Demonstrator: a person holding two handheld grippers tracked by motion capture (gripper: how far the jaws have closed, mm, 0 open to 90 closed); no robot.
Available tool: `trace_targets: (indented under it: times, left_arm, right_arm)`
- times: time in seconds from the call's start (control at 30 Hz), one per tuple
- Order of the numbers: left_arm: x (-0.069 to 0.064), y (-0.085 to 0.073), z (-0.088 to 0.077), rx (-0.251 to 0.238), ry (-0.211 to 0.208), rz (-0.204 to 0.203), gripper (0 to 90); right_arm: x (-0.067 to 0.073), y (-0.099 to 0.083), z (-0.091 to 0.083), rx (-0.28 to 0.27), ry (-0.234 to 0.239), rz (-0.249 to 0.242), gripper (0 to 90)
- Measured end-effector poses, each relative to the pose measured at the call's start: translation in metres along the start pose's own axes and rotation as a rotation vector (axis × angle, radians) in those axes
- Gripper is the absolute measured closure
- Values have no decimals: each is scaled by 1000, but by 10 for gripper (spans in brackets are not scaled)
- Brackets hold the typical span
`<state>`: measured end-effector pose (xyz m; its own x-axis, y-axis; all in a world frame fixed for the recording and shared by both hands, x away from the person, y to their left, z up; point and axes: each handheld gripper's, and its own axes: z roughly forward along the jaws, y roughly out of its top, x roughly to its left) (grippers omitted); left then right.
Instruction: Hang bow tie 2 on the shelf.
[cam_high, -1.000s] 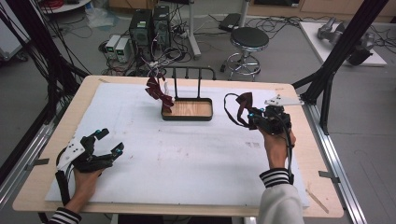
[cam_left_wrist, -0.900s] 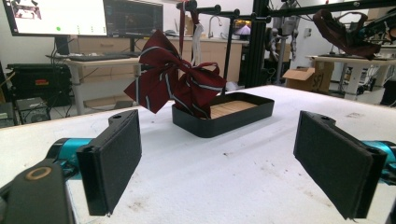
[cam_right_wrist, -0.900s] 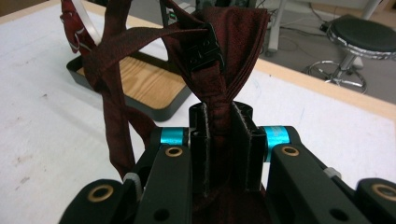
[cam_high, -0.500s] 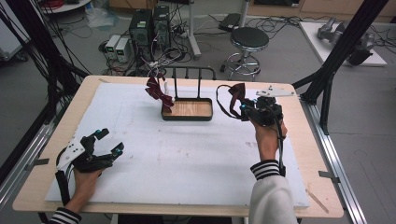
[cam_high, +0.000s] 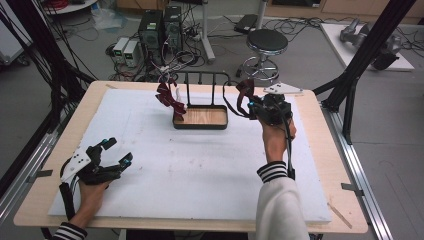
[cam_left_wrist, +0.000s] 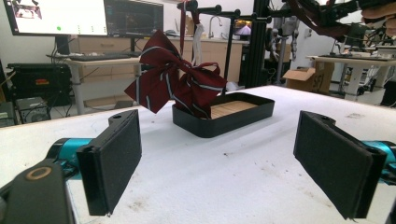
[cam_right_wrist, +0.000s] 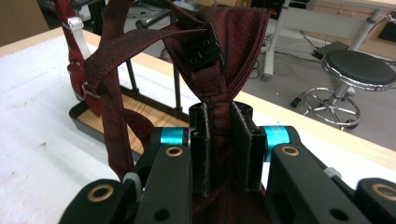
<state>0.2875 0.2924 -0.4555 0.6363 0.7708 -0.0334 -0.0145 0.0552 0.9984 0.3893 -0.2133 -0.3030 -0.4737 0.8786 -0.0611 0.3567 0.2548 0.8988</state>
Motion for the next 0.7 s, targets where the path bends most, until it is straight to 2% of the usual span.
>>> trace_targets:
  times: [0.47, 0.7]
  left_arm:
    - [0, 0, 0, -1, 0, 0, 156]
    - [0, 0, 0, 1, -2, 0, 156]
  right_arm:
    - [7, 15, 22, -11, -31, 0, 782]
    - [9, 22, 29, -29, -65, 7, 782]
